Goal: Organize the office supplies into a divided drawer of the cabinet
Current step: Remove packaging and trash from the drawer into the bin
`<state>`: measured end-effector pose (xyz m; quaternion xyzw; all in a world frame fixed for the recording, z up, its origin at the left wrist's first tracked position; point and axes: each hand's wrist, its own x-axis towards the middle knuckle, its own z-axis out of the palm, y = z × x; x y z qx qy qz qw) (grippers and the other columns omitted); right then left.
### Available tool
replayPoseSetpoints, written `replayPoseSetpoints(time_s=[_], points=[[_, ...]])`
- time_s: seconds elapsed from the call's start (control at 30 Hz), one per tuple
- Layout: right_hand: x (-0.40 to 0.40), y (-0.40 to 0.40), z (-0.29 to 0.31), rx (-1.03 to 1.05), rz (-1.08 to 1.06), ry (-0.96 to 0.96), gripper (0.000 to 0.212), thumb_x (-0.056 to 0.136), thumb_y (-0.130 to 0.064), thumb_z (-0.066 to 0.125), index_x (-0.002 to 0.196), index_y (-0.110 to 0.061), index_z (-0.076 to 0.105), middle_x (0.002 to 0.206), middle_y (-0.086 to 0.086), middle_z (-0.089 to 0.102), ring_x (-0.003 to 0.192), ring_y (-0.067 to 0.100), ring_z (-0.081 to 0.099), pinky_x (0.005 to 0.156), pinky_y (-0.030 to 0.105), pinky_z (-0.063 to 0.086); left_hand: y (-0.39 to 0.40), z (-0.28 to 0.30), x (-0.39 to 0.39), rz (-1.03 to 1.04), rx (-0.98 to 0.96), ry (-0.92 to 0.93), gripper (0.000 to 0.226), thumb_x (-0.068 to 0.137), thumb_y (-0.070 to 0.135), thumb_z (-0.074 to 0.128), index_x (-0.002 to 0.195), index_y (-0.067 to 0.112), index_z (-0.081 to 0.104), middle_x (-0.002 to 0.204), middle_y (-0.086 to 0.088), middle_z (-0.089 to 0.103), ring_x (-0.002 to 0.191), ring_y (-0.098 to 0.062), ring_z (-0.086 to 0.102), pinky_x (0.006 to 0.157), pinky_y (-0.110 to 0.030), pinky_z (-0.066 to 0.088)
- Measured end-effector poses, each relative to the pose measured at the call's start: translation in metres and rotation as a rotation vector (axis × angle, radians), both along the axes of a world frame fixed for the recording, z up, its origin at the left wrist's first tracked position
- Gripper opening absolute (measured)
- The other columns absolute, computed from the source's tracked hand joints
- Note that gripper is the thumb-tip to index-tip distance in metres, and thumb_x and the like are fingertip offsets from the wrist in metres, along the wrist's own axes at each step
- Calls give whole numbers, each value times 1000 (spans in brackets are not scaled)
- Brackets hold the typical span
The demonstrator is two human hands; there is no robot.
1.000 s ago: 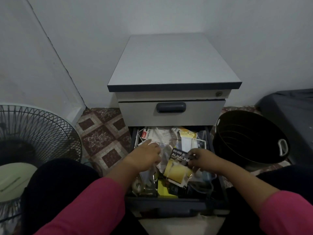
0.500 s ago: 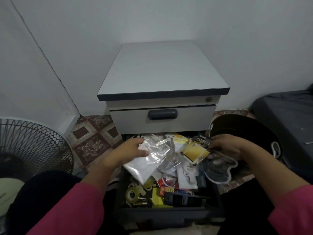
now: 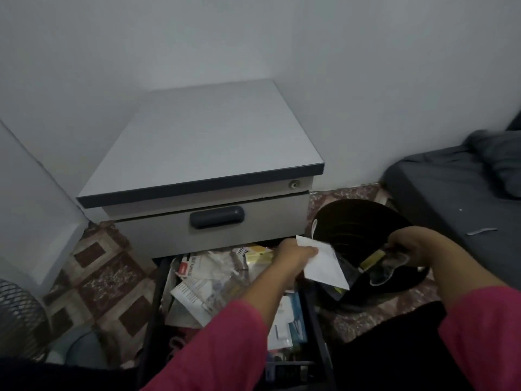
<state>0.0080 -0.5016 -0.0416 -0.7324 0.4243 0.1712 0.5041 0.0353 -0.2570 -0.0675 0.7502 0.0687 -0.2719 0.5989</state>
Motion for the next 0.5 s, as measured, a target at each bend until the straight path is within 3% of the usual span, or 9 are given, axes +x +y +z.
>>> replayPoseSetpoints(time_s=[0.07, 0.2, 0.27, 0.3, 0.33, 0.4, 0.5], points=[[3, -10, -10, -20, 3, 30, 22, 98, 4, 27, 83, 10, 43, 56, 21, 56, 32, 29, 56, 24, 26, 40, -31, -9, 9, 2, 75, 11, 36, 84, 24, 68, 113, 5, 63, 115, -13, 66, 101, -29, 63, 88, -36, 53], [10, -6, -18, 14, 18, 73, 20, 99, -2, 36, 85, 6, 49, 79, 21, 51, 67, 31, 52, 39, 26, 50, -63, -19, 15, 30, 92, 25, 47, 91, 31, 61, 127, 2, 53, 119, -10, 60, 101, -26, 61, 86, -31, 52], [12, -4, -16, 58, 42, 86, 23, 101, -15, 42, 109, 5, 52, 113, 25, 52, 99, 36, 53, 76, 37, 52, -71, -13, 13, 38, 29, 103, 50, 94, 35, 57, 131, 2, 47, 118, -8, 55, 89, -22, 61, 85, -33, 55], [12, -6, -15, 54, 68, 107, 37, 101, -20, 46, 130, 2, 45, 135, 24, 44, 122, 37, 44, 93, 46, 43, -72, -9, 12, 41, 7, 147, 53, 96, 36, 54, 135, 2, 44, 120, -8, 53, 89, -22, 61, 84, -33, 55], [12, -6, -15, 42, 101, 124, 49, 100, -23, 48, 142, -1, 35, 146, 19, 36, 135, 36, 33, 100, 51, 35, -72, -8, 14, 45, -6, 173, 52, 97, 36, 53, 135, 3, 44, 117, -8, 53, 90, -23, 61, 84, -33, 56], [12, -6, -15, -3, 169, 130, 50, 100, -24, 48, 143, -3, 36, 146, 15, 38, 138, 33, 31, 100, 51, 34, -68, -8, 15, 41, -13, 170, 36, 98, 34, 51, 117, 3, 54, 96, -5, 54, 90, -25, 61, 87, -35, 55], [12, 5, -14, -61, 301, 147, 33, 99, -17, 46, 129, -3, 52, 120, 11, 59, 122, 31, 51, 86, 41, 41, -53, -9, 13, 63, -72, 151, 22, 99, 22, 49, 80, 12, 52, 82, -5, 52, 76, -22, 59, 75, -31, 55]])
